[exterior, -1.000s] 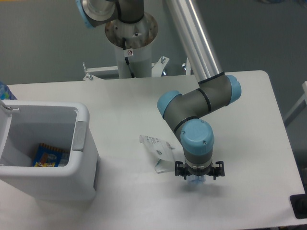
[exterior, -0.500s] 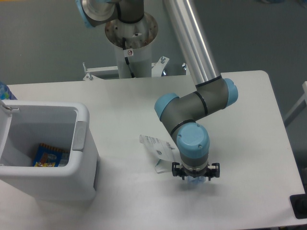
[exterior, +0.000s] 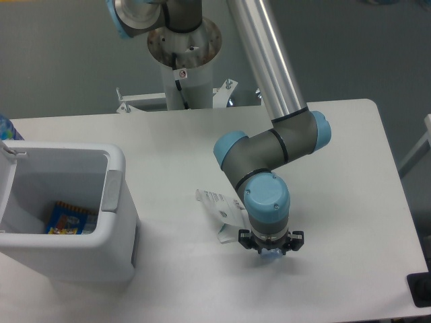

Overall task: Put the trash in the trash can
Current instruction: 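Close the gripper on the bottle and lift it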

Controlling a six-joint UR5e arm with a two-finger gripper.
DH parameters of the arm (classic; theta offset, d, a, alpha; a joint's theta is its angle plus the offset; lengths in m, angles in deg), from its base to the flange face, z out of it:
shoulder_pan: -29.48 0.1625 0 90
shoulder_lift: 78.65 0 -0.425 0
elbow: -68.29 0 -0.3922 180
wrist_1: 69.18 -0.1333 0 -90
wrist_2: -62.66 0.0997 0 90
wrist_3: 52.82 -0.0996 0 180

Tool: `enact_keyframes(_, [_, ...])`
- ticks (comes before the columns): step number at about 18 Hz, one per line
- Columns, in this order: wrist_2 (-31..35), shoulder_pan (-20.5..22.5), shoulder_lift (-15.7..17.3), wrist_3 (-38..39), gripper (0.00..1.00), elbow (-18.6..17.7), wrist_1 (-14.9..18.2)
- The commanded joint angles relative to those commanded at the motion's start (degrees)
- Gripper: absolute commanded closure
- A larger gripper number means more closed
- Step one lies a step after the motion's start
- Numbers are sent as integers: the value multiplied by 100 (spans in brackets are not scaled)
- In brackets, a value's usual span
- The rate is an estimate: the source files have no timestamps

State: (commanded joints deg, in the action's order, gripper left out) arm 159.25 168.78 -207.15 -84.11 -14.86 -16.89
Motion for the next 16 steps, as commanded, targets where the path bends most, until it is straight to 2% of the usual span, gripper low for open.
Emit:
enact_keyframes(4, [-79,35,44,0,46,53,9])
enact_keyframes(6, [-324,61,70,9,46,123,9])
enact_keyframes(8, [-675,193,123,166,46,202,9])
enact_keyframes(11, [-1562,412,316,202,46,351,9])
enact_keyframes(16, [-2433,606,545,413,46,676,0])
